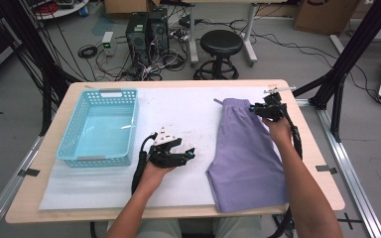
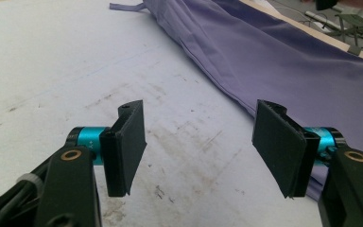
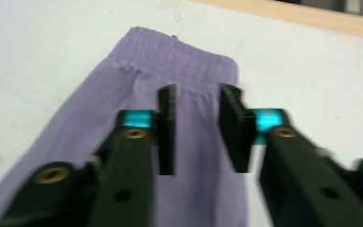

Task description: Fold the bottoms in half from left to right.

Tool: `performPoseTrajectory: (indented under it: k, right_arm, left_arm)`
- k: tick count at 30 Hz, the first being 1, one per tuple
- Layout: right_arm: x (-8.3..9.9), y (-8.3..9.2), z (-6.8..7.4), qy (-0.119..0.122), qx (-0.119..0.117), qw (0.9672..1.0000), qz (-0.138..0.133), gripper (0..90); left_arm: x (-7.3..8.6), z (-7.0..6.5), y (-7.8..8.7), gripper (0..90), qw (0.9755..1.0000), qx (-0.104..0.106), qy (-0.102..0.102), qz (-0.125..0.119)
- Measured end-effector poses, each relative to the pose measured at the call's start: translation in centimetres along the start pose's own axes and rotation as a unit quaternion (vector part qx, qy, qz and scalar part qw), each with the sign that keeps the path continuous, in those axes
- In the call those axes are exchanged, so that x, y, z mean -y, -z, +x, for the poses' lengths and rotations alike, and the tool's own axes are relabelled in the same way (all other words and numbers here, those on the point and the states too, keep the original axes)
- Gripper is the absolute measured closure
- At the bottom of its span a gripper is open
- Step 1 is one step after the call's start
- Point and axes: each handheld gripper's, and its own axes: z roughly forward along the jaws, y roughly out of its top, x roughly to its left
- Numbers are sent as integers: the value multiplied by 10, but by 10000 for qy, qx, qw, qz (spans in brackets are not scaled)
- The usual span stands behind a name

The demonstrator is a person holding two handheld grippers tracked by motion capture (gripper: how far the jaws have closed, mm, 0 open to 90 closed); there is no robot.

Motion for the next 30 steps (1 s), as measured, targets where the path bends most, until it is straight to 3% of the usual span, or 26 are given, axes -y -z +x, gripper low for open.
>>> performPoseTrajectory:
  k: [1, 3, 6, 8, 10, 12, 15, 16, 19, 23, 27, 30]
  right_arm:
    - [5, 4, -2, 10, 9, 10000, -14, 789]
    - [11, 2, -7, -76, -202, 9993, 306, 806]
    - [17, -5, -6, -46, -276, 9981, 553, 809]
    - [23, -10, -4, 119, -37, 9982, 589, 809]
    - [32, -17, -8, -21, 111, 9966, 817, 809]
    - [41, -20, -12, -121, 279, 9957, 873, 809]
    - [49, -16, -21, -322, 414, 9959, 736, 809]
    - [49, -12, -23, -280, 647, 9943, 795, 807]
    - [50, 4, -31, -572, 463, 9961, 496, 806]
    - [55, 33, -30, -458, 171, 9988, 27, 804]
    - [75, 58, -23, -343, -10, 9992, -186, 797]
    - [95, 73, -15, -243, -90, 9995, -187, 801]
  left_arm:
    - [0, 0, 0, 353, 10000, 8, 1, 1]
    - [0, -1, -1, 353, 10000, 20, 2, 1]
    - [0, -2, -1, 353, 10000, 16, 13, 5]
    - [0, -2, -1, 353, 10000, 13, 30, -11]
    - [0, -2, 0, 353, 10000, -3, 16, -4]
    - [0, -2, 0, 353, 10000, 7, 35, -26]
    - [0, -2, -1, 353, 10000, 12, 49, -19]
    - [0, -2, -1, 353, 10000, 15, 40, -23]
    - [0, -3, -1, 353, 10000, 41, 56, -37]
    - [0, -2, 0, 353, 10000, 46, 45, -34]
    - [0, 0, 0, 353, 9999, 30, 86, -79]
    - [0, -1, 1, 353, 9999, 35, 99, -108]
